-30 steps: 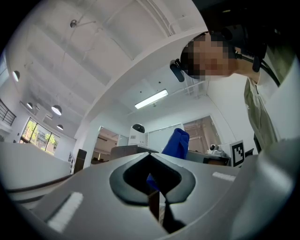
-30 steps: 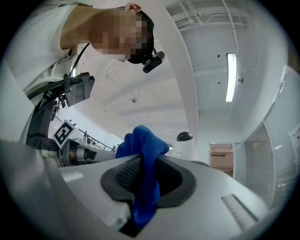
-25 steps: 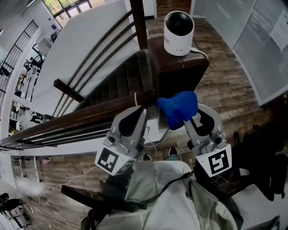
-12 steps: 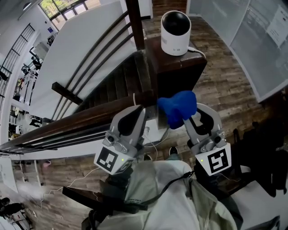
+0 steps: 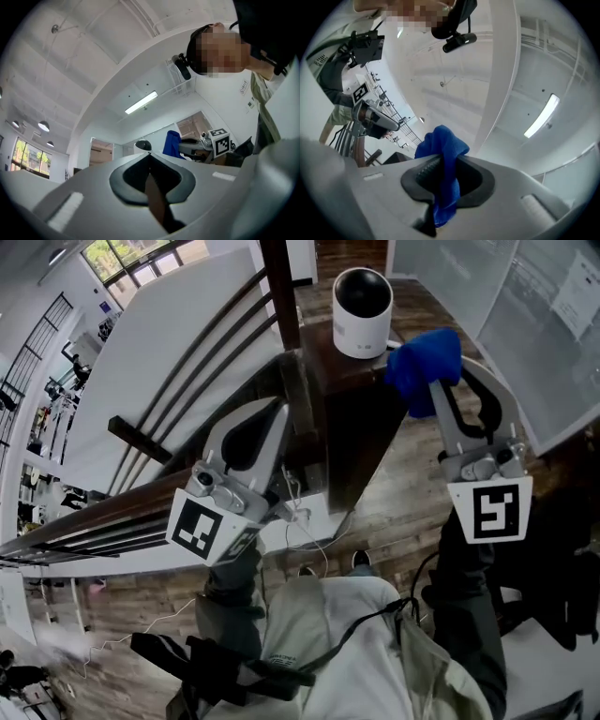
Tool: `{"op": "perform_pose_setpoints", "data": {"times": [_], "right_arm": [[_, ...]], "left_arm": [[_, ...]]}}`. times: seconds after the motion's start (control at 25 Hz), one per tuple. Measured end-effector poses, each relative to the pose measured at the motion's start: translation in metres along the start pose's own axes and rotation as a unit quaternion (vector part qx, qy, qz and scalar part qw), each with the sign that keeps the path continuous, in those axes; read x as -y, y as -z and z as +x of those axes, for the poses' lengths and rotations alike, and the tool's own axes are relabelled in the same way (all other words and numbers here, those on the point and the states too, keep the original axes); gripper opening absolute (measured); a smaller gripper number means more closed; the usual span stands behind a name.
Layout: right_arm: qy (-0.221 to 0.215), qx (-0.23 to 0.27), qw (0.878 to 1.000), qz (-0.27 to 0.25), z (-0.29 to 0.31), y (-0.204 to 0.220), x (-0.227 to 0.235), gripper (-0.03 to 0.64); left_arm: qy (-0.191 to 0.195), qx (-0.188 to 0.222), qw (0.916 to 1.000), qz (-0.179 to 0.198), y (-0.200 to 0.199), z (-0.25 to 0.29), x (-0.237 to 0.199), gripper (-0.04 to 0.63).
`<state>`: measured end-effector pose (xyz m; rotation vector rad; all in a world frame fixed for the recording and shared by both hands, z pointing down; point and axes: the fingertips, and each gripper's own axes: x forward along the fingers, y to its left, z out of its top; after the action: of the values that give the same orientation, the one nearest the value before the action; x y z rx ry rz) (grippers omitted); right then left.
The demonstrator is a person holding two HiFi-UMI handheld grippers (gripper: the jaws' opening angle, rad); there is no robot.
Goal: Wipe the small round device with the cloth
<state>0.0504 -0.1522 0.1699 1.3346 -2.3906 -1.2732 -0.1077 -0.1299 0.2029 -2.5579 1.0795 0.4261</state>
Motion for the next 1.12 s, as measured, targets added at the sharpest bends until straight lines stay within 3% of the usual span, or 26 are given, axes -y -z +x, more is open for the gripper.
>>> {"op": "perform_pose_setpoints", "data": {"times": [0.24,0.36,0.52,0.8,0.92,1.0,1.12], "right_arm": [[0.018,-0.007,0.999,-0.047,0.055,-0.023,0.037,0.069],[0.014,-0.039,0.997,-0.065,0.071,-0.018,0.034,0.069],[0.004,-0.043,0.995,-0.087,0.075,-0.018,0.024,0.067],[-0.065,-0.070,0.992,-0.086,0.062,0.007,-0.023,0.066],[-0.097,-0.078,0.985,-0.118,0.056,0.009,-0.036,0.066],[-0.078,-0.055,0.986,-0.138,0.057,-0.002,-0.022,0.066],[-0.019,-0.017,0.991,-0.129,0.065,-0.020,0.020,0.066]], "left_arm": [[-0.007,-0.007,0.9999,-0.010,-0.005,0.040,-0.028,-0.005],[-0.004,-0.003,0.9999,-0.016,-0.009,0.055,-0.032,-0.005],[-0.003,0.003,0.9998,-0.020,-0.011,0.064,-0.032,-0.005],[0.000,0.005,0.9998,-0.020,-0.004,0.071,-0.031,-0.005],[0.000,-0.001,0.9999,-0.015,-0.002,0.076,-0.033,-0.005],[0.004,-0.004,0.9999,-0.010,-0.001,0.079,-0.035,-0.005],[0.011,-0.010,0.9999,-0.002,-0.003,0.085,-0.037,-0.005]]}}
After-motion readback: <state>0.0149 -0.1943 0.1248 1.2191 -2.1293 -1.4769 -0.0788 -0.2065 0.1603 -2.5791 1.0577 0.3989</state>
